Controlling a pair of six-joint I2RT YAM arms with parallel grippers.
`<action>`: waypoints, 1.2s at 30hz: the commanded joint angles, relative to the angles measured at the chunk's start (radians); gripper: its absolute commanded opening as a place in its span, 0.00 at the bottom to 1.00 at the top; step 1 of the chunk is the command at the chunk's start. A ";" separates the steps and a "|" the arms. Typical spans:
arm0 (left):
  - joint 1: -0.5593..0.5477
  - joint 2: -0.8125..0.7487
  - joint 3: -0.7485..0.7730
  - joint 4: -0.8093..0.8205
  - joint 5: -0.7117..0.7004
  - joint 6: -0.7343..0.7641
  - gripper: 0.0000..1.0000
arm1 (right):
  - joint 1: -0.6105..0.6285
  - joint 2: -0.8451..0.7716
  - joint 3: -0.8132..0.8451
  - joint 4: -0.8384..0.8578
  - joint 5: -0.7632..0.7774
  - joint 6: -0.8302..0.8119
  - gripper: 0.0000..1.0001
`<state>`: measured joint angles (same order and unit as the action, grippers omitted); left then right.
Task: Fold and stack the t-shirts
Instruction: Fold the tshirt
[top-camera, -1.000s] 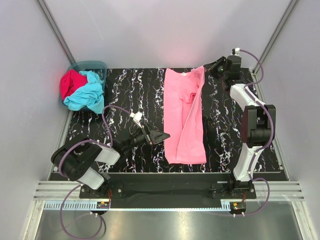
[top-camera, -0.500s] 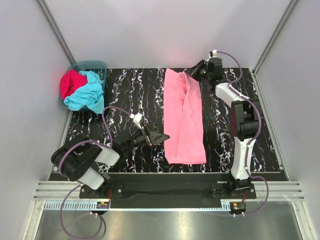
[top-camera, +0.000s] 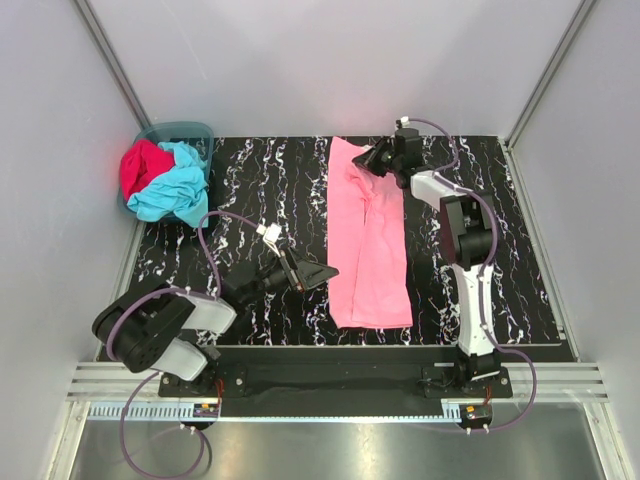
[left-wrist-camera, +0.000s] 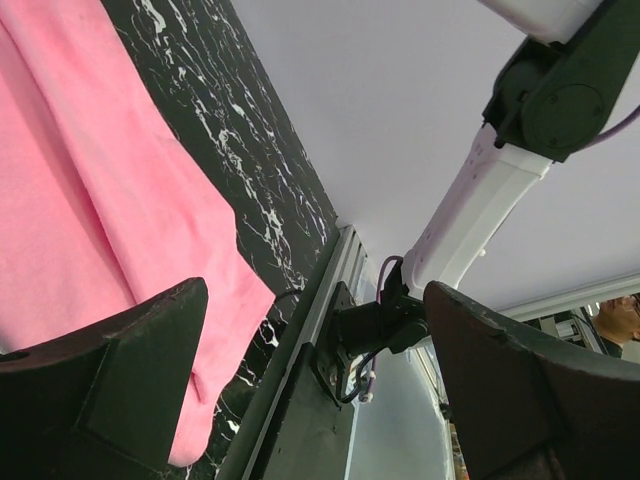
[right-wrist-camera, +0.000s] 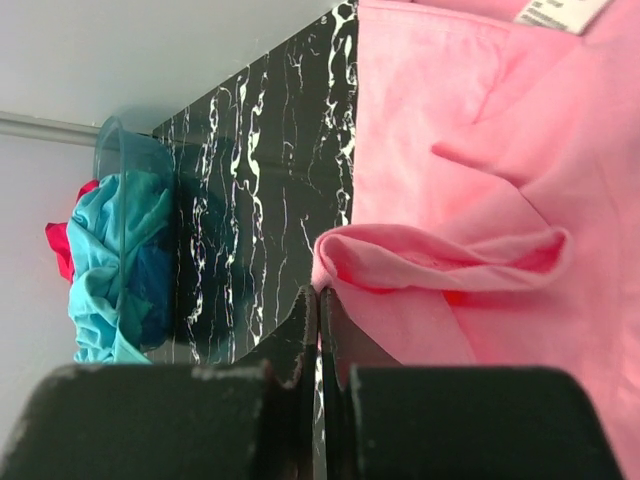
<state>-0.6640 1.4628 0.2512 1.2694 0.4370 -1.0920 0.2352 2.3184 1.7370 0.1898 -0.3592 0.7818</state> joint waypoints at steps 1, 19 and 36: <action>-0.005 -0.041 -0.006 0.038 -0.020 0.046 0.95 | 0.029 0.051 0.100 0.022 -0.018 0.020 0.00; -0.005 -0.055 -0.027 0.025 -0.024 0.057 0.95 | 0.038 0.182 0.312 -0.044 -0.038 0.082 0.53; 0.003 0.146 -0.012 0.137 -0.021 0.034 0.99 | 0.013 -0.486 -0.270 -0.135 0.400 -0.041 0.63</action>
<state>-0.6636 1.5440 0.2218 1.2812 0.4316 -1.0706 0.2523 2.0399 1.5818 0.0345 -0.1143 0.7898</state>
